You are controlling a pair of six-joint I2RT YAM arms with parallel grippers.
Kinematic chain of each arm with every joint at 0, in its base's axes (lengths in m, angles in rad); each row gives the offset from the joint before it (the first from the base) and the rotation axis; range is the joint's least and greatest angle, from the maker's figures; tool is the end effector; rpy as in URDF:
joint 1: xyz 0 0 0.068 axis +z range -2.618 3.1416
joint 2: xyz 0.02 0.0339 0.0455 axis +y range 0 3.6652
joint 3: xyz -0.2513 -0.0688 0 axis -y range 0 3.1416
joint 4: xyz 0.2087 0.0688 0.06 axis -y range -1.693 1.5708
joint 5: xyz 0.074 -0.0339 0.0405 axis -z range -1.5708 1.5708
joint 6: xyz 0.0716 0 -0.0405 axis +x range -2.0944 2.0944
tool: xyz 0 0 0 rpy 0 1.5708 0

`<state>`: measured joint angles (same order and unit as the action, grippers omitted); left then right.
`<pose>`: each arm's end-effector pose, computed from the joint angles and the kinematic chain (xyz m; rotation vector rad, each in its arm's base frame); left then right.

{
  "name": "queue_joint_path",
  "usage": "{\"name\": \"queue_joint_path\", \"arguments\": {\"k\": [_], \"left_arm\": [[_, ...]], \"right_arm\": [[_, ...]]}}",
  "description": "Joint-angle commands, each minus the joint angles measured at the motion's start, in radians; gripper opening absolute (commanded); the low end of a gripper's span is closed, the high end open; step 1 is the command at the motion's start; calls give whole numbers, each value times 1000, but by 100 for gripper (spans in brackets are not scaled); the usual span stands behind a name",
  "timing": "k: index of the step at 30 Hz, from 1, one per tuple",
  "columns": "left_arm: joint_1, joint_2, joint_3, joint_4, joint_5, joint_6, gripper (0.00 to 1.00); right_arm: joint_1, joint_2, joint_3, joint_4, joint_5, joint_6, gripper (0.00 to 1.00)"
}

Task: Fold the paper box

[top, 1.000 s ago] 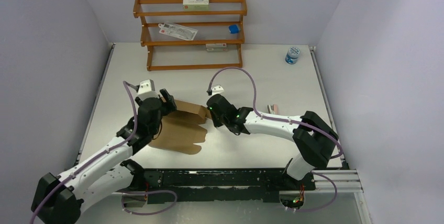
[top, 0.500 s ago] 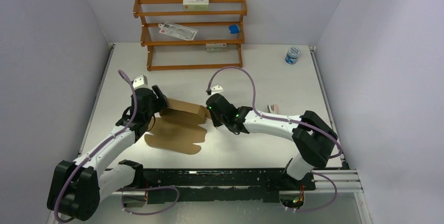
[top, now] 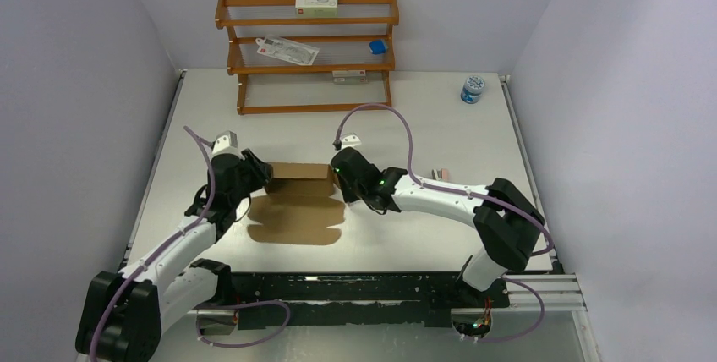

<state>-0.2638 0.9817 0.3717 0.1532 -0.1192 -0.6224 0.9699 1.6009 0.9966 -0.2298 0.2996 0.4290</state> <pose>0.2108 -0.0481 0.1881 -0.4407 2.0042 -0.4370 0.2035 0.2595 0.1900 -0.5013 2.3263 0.3159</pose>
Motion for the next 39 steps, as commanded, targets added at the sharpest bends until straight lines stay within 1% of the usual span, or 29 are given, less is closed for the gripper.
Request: {"name": "queue_joint_path", "arguments": {"k": [1, 5, 11, 14, 18, 23, 25, 28, 35, 39], "left_arm": [[-2, -62, -32, 7, 134, -53, 45], [-2, -101, -57, 1, 176, -67, 45], [-2, -105, -95, 1, 210, -60, 45], [-2, -96, -106, 8, 208, -49, 45], [-2, -78, -108, 17, 196, -31, 45], [-2, -57, -99, 17, 191, -8, 45], [-2, -56, -98, 17, 186, -2, 45], [-2, -57, -96, 16, 172, 6, 45], [-2, -41, -75, 22, 150, 20, 45], [-2, -28, -62, 36, 141, 17, 47]], "right_arm": [[3, 27, 57, 14, -24, 48, 0], [-3, 54, 78, -13, -8, 58, 2], [-3, 52, 65, 20, -34, 57, 6], [-4, 43, 41, 51, -43, 43, 10], [-8, 21, -16, 135, -92, -7, 18], [-32, -17, -106, 289, -192, -76, 26], [-48, -35, -144, 350, -232, -114, 32], [-85, -55, -184, 425, -324, -179, 37], [-158, -90, -229, 517, -524, -310, 50], [-204, -75, -236, 546, -635, -374, 52]]}}
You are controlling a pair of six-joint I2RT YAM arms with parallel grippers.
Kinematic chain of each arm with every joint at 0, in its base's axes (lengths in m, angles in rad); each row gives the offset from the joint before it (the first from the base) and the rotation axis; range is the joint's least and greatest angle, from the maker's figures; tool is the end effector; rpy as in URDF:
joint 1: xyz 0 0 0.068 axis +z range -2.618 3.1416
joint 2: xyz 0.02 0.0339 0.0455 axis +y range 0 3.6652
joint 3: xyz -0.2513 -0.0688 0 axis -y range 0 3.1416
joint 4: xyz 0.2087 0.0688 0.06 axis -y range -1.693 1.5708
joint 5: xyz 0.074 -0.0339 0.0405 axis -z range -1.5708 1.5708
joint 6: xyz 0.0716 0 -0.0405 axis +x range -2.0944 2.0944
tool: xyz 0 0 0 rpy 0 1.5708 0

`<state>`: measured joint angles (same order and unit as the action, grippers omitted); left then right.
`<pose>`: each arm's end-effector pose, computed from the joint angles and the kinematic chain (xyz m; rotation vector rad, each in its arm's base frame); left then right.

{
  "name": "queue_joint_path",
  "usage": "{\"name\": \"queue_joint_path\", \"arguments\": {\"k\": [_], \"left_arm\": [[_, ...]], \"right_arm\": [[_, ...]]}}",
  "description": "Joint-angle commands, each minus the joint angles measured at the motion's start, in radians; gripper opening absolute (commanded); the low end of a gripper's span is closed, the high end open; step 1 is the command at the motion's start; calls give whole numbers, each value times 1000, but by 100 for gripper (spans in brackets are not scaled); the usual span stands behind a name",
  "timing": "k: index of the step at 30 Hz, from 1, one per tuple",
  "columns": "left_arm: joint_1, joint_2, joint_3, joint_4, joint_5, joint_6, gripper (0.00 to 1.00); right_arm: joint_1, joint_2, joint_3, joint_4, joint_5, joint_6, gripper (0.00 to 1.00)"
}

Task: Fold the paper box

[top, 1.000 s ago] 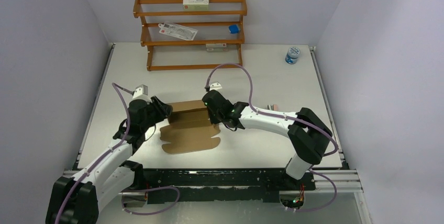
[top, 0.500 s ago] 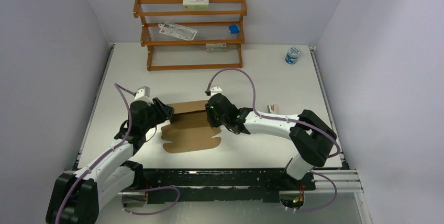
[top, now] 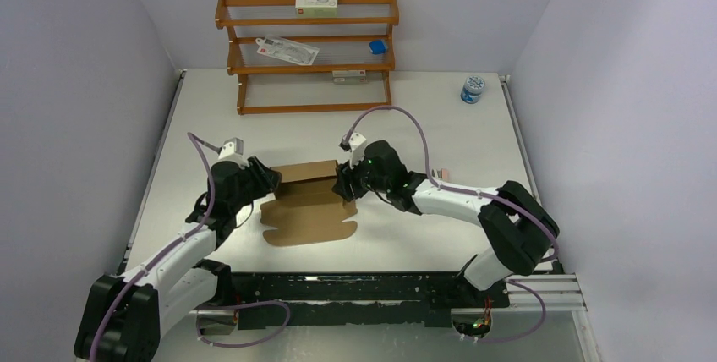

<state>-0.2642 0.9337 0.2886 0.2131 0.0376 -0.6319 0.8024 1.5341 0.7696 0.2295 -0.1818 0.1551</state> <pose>0.1977 -0.0563 0.1770 -0.3514 2.0253 -0.6048 0.2181 0.2442 0.1898 -0.8035 2.0380 0.7512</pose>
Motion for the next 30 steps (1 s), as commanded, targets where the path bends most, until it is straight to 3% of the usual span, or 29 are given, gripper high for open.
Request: {"name": "queue_joint_path", "arguments": {"k": [1, 18, 24, 30], "left_arm": [[-1, 24, 26, -20, -17, 26, 47], [-1, 111, 86, 22, -18, 38, 53], [-1, 119, 98, 27, -26, 44, 53], [-1, 141, 110, 38, -16, 46, 53]], "right_arm": [[-46, 0, -7, 87, -189, -116, 51], [-130, 99, 74, -11, -569, -426, 58], [-132, 105, 96, -29, -498, -487, 57], [-132, 114, 87, 12, -334, -528, 44]]}}
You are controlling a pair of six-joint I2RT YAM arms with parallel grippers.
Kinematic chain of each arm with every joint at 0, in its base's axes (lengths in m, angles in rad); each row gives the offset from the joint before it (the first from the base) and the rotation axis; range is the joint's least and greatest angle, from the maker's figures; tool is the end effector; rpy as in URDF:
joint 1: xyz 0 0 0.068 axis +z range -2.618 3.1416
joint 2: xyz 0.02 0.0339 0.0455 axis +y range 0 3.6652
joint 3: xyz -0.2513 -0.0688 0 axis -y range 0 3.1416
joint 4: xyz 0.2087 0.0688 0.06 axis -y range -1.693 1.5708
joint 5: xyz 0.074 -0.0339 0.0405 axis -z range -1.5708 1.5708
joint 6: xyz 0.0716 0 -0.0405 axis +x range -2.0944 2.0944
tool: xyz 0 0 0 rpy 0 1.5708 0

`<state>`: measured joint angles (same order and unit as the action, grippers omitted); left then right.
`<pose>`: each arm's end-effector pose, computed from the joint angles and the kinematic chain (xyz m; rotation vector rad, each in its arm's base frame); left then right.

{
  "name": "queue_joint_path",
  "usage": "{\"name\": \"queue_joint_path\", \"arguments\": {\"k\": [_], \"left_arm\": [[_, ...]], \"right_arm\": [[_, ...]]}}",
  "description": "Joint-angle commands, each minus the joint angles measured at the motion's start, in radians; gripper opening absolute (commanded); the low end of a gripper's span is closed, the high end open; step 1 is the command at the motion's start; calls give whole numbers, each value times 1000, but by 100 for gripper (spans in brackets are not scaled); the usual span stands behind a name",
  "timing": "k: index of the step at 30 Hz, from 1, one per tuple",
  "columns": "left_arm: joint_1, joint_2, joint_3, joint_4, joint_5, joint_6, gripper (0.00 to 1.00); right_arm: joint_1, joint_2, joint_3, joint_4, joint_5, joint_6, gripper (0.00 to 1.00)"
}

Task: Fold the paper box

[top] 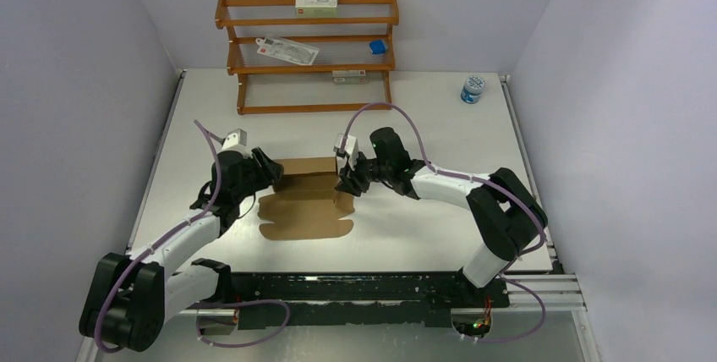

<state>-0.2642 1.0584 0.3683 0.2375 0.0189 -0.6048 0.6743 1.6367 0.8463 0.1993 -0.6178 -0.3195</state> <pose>0.2186 -0.0605 0.1823 -0.3388 2.0423 -0.5630 0.2365 0.2421 0.1844 -1.3357 1.7018 0.8706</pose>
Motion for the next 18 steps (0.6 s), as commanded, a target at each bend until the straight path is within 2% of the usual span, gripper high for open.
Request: {"name": "queue_joint_path", "arguments": {"k": [1, 4, 7, 14, 18], "left_arm": [[-1, 22, 34, 13, 2, 21, 53], [-1, 30, 45, 9, 4, 26, 53], [-1, 33, 46, 14, 6, 29, 53], [-1, 62, 54, 18, 36, 49, 53], [-1, 67, 56, 24, 50, 55, 53]], "right_arm": [[-4, 19, 12, 50, 119, -52, 41], [0, 33, 2, 105, 161, -36, 34], [5, 36, -16, 166, 199, -23, 33], [17, 65, -18, 241, 261, -13, 50], [23, 101, -14, 295, 296, -10, 54]]}}
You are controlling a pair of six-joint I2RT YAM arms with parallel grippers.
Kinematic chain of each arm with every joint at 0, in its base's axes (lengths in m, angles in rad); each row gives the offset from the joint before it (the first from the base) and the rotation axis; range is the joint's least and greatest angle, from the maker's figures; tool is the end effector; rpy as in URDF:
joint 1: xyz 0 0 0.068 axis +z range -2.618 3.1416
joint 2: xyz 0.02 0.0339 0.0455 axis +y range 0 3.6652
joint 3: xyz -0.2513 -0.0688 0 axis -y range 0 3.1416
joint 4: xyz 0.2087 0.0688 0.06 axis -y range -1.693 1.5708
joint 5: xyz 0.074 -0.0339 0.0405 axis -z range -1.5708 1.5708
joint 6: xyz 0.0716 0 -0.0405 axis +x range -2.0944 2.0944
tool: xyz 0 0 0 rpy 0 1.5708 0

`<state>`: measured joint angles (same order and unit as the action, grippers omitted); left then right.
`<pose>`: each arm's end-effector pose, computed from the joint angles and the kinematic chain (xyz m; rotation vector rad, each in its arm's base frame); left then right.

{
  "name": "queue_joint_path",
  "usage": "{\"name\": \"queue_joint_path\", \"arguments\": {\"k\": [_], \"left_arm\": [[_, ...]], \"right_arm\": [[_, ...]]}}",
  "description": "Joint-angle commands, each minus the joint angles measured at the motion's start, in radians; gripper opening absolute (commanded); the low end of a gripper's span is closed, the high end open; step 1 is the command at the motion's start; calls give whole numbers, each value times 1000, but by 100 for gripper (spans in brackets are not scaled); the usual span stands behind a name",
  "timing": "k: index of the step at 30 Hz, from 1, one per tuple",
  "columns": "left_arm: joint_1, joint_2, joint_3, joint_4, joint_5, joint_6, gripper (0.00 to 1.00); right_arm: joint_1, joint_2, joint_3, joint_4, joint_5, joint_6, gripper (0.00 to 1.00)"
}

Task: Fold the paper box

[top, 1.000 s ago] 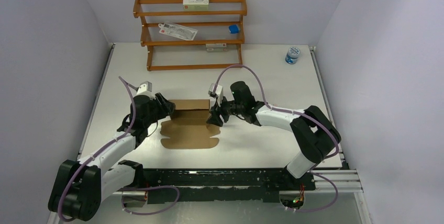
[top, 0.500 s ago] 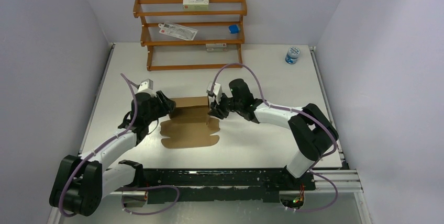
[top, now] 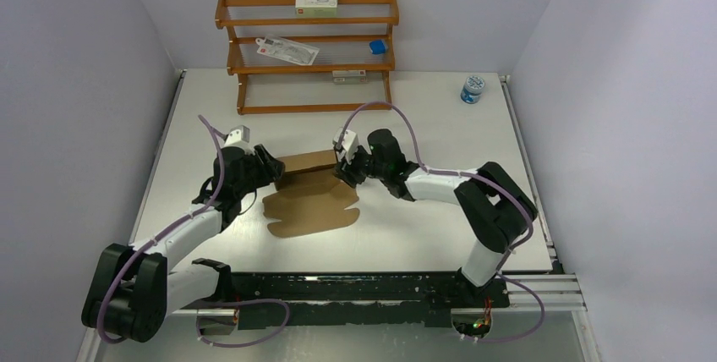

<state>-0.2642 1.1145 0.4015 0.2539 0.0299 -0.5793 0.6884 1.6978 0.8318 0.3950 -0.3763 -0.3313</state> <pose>0.2281 -0.0639 0.1835 -0.3066 2.0530 -0.5561 0.2598 0.2478 0.1789 -1.2070 1.6694 0.6061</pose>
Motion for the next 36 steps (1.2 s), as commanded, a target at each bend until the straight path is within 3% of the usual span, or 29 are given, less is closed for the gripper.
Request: {"name": "queue_joint_path", "arguments": {"k": [1, 9, 20, 26, 36], "left_arm": [[-1, 12, 23, 7, 40, 31, 53], [-1, 37, 29, 19, 74, 41, 53], [-1, 40, 33, 19, 97, 46, 52], [-1, 32, 30, 29, 122, 36, 52], [-3, -18, -26, 61, 230, -6, 52]], "right_arm": [[11, 49, 1, 112, 57, 0, 54], [21, 91, 4, 207, 69, 5, 52], [28, 155, 17, 312, 70, 44, 30], [47, 131, -25, 375, 168, 67, 19], [148, 110, -74, 370, 446, 137, 14]]}}
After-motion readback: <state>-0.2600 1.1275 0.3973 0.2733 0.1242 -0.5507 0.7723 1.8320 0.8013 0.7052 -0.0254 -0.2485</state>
